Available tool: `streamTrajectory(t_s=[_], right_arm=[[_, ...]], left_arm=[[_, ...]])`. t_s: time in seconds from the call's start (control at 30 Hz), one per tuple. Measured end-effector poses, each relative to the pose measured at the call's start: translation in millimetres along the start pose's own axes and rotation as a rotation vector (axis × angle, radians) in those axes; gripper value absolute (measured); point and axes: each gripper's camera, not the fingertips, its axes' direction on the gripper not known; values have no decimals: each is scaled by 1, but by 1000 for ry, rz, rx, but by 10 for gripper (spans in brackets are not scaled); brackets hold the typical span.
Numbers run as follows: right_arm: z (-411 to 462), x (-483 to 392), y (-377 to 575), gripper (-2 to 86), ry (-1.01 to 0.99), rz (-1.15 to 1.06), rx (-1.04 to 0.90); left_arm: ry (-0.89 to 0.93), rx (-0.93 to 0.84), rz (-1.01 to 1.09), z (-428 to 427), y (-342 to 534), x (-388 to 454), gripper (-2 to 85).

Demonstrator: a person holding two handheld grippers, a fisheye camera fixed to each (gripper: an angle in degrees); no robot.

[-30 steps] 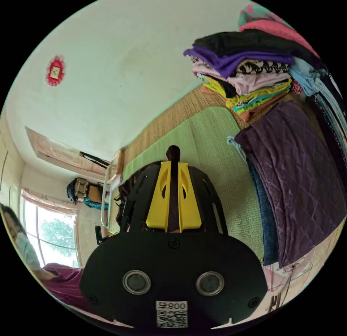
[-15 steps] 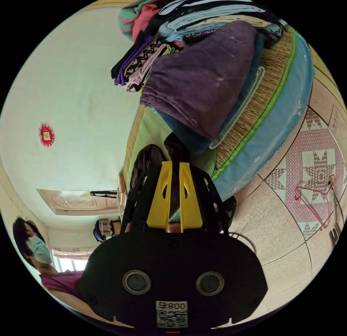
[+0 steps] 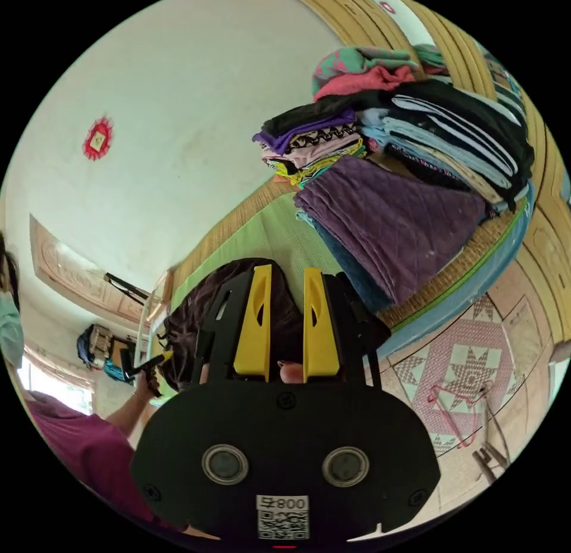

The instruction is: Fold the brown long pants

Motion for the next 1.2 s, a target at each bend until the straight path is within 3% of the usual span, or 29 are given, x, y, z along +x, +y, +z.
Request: streamTrajectory(t_s=[0.17, 0.37, 0.43, 0.6, 0.77, 1.0, 1.13, 1.2], right_arm=[[127, -74, -44, 99, 47, -140, -237], [294, -156, -68, 106, 251, -304, -598], [315, -181, -72, 97, 287, -335, -622], [346, -249, -99, 31, 331, -434, -672], [346, -326, -167, 14, 407, -524, -570], [257, -479, -298, 14, 430, -645, -131], [255, -504, -310, 24, 466, -642, -92], [290, -490, -311, 38, 493, -566, -185]], left_arm=[[-137, -97, 87, 56, -87, 15, 95], [-325, -264, 188, 102, -137, 26, 105], [-380, -334, 217, 120, -139, 27, 96], [-432, -308, 236, 124, -139, 29, 42], [-365, -164, 142, 85, -142, 11, 26], [-270, 66, 101, 16, -115, -3, 26], [-201, 53, 133, 24, -72, -14, 35], [-187, -7, 149, 46, -54, -19, 42]])
